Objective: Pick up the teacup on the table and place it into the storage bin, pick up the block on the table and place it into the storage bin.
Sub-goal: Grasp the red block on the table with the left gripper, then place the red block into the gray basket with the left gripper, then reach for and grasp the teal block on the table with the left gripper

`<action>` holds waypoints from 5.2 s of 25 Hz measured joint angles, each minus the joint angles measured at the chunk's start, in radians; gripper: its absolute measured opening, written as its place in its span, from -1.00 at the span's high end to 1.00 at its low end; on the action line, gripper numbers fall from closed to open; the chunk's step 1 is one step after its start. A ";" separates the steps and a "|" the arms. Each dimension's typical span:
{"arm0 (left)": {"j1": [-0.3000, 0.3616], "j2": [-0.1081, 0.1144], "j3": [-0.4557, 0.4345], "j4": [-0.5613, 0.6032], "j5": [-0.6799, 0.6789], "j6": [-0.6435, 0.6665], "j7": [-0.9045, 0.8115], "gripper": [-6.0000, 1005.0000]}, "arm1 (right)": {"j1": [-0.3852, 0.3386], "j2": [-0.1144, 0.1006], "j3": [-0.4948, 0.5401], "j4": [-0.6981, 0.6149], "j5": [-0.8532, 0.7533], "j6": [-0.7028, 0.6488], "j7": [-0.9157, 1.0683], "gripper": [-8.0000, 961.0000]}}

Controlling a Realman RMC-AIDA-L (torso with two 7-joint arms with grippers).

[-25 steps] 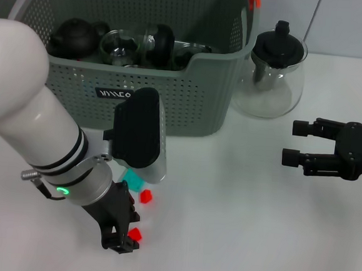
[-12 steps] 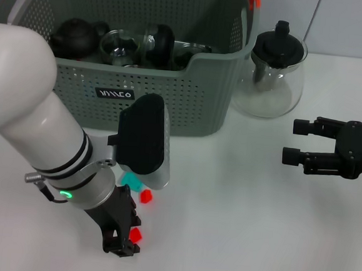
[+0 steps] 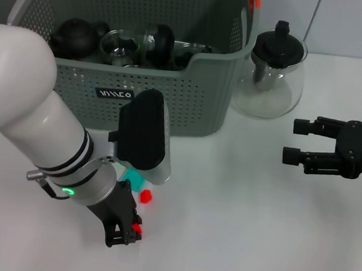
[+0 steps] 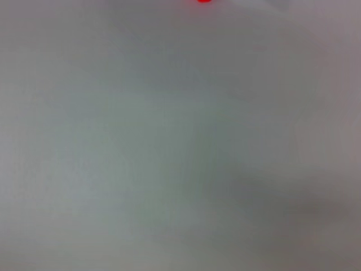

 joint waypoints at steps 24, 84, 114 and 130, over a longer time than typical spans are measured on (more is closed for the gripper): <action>-0.167 0.053 -0.744 0.183 -0.418 0.239 -0.264 0.58 | 0.001 -0.002 0.010 -0.005 0.000 -0.009 0.002 -0.97; 0.098 0.020 -0.860 -0.146 -0.463 0.170 0.446 -0.69 | 0.098 0.006 -0.069 -0.007 -0.017 -0.029 0.027 -0.97; -0.254 0.014 -0.183 -0.105 0.134 0.068 0.470 -0.69 | 0.059 0.048 -0.051 0.007 -0.011 0.050 0.183 -0.97; -0.326 0.009 -0.064 -0.283 0.155 -0.075 0.486 -0.68 | 0.057 0.059 -0.044 0.008 -0.009 0.060 0.166 -0.97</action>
